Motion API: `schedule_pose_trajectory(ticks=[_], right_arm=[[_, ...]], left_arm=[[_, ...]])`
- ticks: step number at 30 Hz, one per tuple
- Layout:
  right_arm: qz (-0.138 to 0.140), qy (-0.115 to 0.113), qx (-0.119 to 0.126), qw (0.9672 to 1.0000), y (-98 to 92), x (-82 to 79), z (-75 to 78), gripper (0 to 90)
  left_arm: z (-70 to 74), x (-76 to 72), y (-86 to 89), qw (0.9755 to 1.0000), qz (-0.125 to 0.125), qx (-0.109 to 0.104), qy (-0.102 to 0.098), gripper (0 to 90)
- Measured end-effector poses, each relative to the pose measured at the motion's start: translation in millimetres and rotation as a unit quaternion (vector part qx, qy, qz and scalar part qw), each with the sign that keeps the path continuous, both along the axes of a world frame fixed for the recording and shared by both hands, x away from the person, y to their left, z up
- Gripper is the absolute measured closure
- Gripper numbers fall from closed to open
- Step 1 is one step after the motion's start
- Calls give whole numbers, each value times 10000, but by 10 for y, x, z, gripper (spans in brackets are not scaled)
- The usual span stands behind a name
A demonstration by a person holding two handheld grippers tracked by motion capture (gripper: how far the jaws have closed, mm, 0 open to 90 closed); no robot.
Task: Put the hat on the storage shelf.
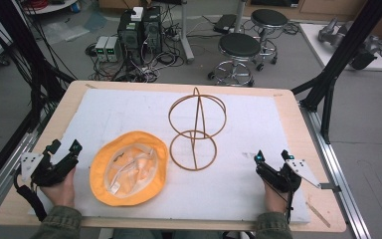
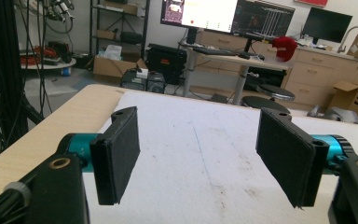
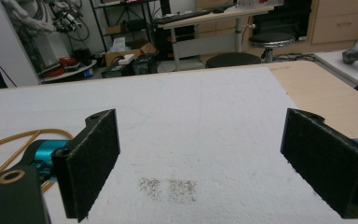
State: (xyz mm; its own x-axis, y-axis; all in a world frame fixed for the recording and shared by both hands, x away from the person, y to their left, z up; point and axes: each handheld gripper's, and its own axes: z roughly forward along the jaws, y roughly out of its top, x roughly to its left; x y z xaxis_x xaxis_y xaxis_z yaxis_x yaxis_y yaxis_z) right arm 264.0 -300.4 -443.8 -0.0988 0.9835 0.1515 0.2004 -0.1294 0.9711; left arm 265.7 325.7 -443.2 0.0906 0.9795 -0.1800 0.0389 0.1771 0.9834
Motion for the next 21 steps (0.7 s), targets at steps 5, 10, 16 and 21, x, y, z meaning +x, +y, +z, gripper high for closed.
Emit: schedule_pose_trajectory(ticks=[5,10,16,21], right_arm=[[11,1,6,10000,3,-5,3,106],[11,-1,-4,10000,8,-5,1,106],[21,38,15,10000,4,1,-3,106],[26,23,19,10000,6,0,-2,106]], left_arm=[[-1,-1,9,10000,14,-41,12,302],[-1,-3,13,10000,10,-44,8,302],[-1,1,10,10000,-5,-22,21,303],[5,-4,19,10000,-11,-71,19,302]])
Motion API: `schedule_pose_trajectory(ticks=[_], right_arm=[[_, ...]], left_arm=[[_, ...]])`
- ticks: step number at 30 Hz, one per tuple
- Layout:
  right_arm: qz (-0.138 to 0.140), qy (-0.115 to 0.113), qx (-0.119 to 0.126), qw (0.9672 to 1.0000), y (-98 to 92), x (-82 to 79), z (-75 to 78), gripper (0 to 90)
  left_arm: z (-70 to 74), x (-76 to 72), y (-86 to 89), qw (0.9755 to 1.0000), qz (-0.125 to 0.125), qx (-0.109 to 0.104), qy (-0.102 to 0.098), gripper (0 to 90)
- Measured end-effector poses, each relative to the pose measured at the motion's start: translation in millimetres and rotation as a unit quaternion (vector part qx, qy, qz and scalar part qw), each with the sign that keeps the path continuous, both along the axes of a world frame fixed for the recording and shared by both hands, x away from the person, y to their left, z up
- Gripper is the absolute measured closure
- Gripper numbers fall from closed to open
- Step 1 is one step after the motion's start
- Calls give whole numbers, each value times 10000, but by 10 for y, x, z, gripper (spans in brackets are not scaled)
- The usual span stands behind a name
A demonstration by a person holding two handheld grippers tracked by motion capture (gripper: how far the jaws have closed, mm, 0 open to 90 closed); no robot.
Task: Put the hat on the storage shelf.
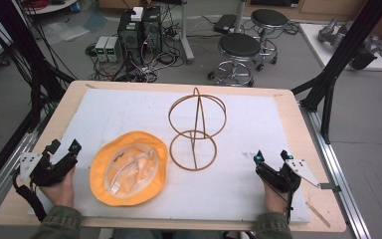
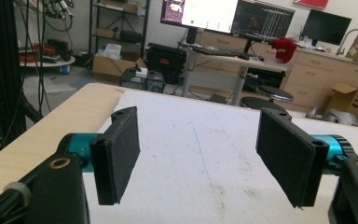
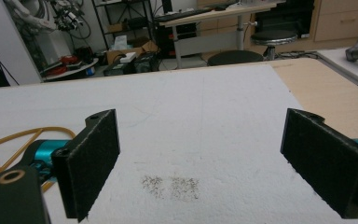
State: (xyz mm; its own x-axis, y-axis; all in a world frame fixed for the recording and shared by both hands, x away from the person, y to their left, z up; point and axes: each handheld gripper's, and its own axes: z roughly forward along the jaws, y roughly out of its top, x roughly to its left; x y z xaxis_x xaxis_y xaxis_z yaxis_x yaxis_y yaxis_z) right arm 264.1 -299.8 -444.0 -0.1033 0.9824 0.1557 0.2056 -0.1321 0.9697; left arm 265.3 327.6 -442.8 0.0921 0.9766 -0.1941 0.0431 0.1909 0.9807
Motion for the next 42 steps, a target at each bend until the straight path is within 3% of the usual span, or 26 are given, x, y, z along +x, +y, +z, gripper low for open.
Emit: schedule_pose_trajectory(ticks=[6,11,15,24,29,35,42], right_arm=[[-17,2,34,10000,-9,2,1,106],[-26,32,17,10000,-10,8,-3,106],[-25,6,-14,10000,-7,7,-2,106],[-27,3,-17,10000,-8,6,0,106],[-24,-21,0,10000,-8,3,1,106],[-10,-5,-5,10000,-9,5,0,106],[2,-11,-10,10000,-6,8,-1,106]], left_arm=[[24,1,11,10000,-32,-23,-44,302],[80,-25,-5,9995,-158,-216,-142,304],[160,-37,-47,9993,-270,-108,-234,305],[311,-72,-130,9984,-474,-99,-288,319],[341,-68,-221,9968,-721,-159,-314,319],[375,-37,-273,9942,-1069,16,-149,320],[387,-3,-318,9900,-1406,53,-20,319]])
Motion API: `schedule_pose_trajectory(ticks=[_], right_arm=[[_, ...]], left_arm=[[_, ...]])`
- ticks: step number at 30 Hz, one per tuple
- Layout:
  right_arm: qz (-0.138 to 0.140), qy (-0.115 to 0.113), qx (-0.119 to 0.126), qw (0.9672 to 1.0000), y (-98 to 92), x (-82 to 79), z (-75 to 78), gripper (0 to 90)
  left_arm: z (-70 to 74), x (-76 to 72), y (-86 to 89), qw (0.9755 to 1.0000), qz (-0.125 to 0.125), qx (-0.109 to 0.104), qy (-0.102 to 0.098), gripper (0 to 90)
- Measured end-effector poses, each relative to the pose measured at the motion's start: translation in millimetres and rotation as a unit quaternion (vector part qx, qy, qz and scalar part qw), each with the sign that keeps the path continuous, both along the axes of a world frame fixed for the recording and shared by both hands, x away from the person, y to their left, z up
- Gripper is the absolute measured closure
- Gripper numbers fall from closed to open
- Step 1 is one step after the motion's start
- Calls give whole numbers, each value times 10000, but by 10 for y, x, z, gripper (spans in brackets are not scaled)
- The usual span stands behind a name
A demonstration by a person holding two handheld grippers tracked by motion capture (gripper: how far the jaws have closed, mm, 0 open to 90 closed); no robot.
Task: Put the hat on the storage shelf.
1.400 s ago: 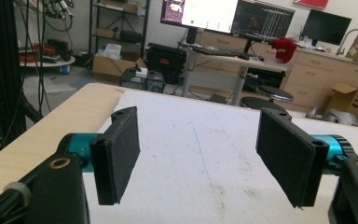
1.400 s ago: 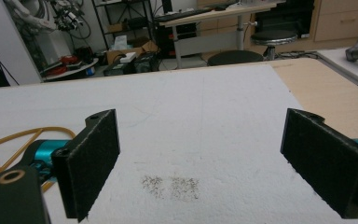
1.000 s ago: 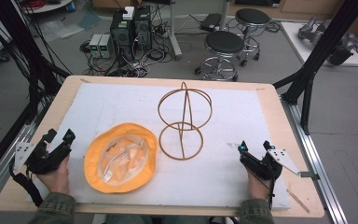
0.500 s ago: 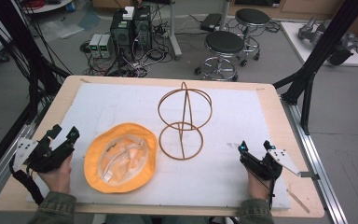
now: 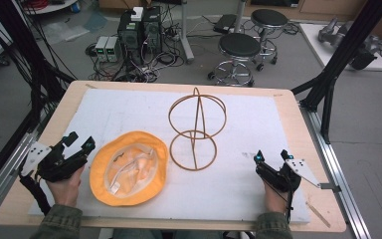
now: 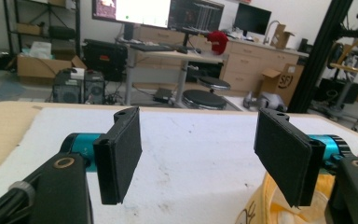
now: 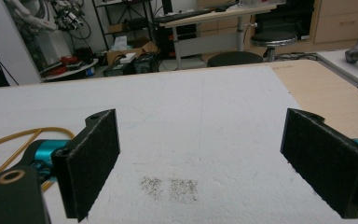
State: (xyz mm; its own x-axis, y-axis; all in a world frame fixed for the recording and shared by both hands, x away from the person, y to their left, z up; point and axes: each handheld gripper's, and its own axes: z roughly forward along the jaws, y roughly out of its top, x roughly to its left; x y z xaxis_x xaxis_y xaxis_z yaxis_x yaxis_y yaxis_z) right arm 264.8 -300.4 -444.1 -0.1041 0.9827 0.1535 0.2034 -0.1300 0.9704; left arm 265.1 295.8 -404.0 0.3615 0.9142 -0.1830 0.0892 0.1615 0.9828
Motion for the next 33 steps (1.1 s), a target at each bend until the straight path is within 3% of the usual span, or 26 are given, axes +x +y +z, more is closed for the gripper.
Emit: schedule_pose_trajectory(ticks=[1,5,12,19,24,31,33], right_arm=[[0,0,0,10000,0,0,0,106],[12,5,-22,10000,-3,6,-2,106],[25,15,-11,10000,-2,5,-2,106],[49,29,-21,10000,1,9,-5,106],[62,49,-26,10000,7,8,-6,106],[80,42,-33,10000,0,14,-8,106],[83,46,-14,10000,3,16,-9,106]], left_arm=[[0,0,0,10000,0,0,0,319],[-37,68,-28,9989,-400,-35,256,313],[-51,91,-26,9982,-459,-74,369,311],[-80,129,-13,9961,-637,-131,589,310],[-77,131,-27,9949,-827,-160,558,310],[-105,169,-62,9912,-1094,-64,744,312],[-128,198,-80,9886,-1207,-33,900,311]])
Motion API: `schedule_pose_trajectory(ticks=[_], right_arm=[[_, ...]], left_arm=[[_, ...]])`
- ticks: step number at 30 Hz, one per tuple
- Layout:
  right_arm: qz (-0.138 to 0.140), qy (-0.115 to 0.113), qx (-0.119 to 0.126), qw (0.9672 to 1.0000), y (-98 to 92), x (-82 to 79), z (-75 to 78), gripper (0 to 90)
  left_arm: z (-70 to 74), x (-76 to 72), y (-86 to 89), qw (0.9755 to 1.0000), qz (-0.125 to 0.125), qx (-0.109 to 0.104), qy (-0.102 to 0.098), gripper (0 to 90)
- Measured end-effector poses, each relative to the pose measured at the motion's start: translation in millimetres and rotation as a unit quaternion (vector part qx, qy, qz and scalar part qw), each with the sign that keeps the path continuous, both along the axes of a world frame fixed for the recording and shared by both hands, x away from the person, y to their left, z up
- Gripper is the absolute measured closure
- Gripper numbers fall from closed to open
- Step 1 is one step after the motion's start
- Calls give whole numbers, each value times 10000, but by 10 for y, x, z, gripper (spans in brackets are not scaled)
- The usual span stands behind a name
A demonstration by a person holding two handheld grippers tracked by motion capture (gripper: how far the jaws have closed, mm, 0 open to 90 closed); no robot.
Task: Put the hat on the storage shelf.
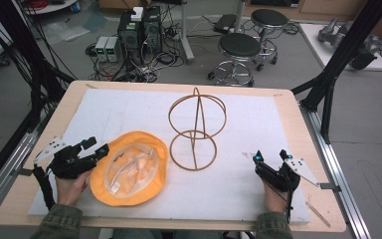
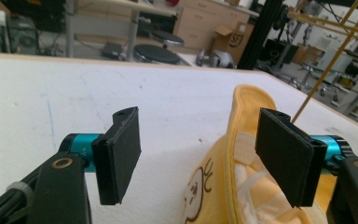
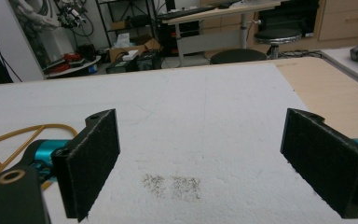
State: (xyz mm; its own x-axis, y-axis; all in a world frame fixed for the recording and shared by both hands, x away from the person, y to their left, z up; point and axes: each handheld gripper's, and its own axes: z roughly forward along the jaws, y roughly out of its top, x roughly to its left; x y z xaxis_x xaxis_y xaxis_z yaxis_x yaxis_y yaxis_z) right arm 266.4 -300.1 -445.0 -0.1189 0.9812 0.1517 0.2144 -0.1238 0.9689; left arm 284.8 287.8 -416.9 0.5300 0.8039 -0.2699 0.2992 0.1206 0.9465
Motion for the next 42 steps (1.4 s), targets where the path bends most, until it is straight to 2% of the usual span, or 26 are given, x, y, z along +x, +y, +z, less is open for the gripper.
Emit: schedule_pose_trajectory(ticks=[5,7,10,14,21,25,27,31,33,34,36,42], right_arm=[[6,18,10,10000,2,4,-3,106],[3,27,3,10000,3,4,-3,106],[11,25,-12,10000,2,6,-4,106],[7,23,-32,10000,-1,9,-6,106],[30,53,-28,10000,2,12,-7,106],[8,82,-51,10000,4,23,-14,106],[0,75,-60,10000,7,28,-18,106],[2,74,-61,10000,5,28,-18,106],[-2,102,-35,9999,2,26,-15,106],[-2,102,-35,9999,2,26,-15,106],[-2,97,-18,10000,7,22,-13,107],[12,100,-31,9999,25,9,-1,107]], left_arm=[[-17,17,-27,9999,-77,39,131,312],[-25,23,-38,9998,-67,122,118,312],[-30,24,-42,9998,-86,129,115,312],[-43,34,-56,9997,-139,110,172,318],[-72,49,-85,9991,-204,251,256,364],[-79,47,-80,9990,-260,229,292,490],[-88,52,-85,9986,-246,256,382,510],[-82,42,-94,9988,-238,227,359,576],[-78,33,-94,9988,-251,236,357,701],[-78,31,-94,9988,-280,216,333,701],[-75,27,-93,9986,-397,133,332,835],[-68,11,-96,9988,-399,155,232,865]])
